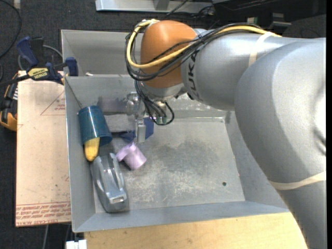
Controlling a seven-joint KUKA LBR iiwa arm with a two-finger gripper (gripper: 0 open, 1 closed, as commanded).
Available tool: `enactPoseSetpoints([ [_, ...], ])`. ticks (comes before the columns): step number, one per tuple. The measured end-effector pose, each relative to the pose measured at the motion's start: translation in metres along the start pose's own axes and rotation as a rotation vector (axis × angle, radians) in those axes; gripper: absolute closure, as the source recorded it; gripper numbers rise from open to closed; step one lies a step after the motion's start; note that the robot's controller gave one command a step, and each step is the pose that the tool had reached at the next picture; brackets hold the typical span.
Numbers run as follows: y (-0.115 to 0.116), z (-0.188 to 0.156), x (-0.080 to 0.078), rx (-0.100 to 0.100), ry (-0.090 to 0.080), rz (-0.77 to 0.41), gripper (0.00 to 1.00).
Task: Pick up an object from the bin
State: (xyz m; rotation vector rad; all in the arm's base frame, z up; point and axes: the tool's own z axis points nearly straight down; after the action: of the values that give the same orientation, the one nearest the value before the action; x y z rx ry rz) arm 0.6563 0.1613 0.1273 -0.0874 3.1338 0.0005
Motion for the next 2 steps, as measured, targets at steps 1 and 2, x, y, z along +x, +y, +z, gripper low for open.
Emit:
enactPoseSetpoints([
  [1,-0.019,-0.004,0.002,0.002,0.000,-0.118,0.00],
  [2,0.010,0.018,0.010,-0.002,-0.004,0.015,0.00],
])
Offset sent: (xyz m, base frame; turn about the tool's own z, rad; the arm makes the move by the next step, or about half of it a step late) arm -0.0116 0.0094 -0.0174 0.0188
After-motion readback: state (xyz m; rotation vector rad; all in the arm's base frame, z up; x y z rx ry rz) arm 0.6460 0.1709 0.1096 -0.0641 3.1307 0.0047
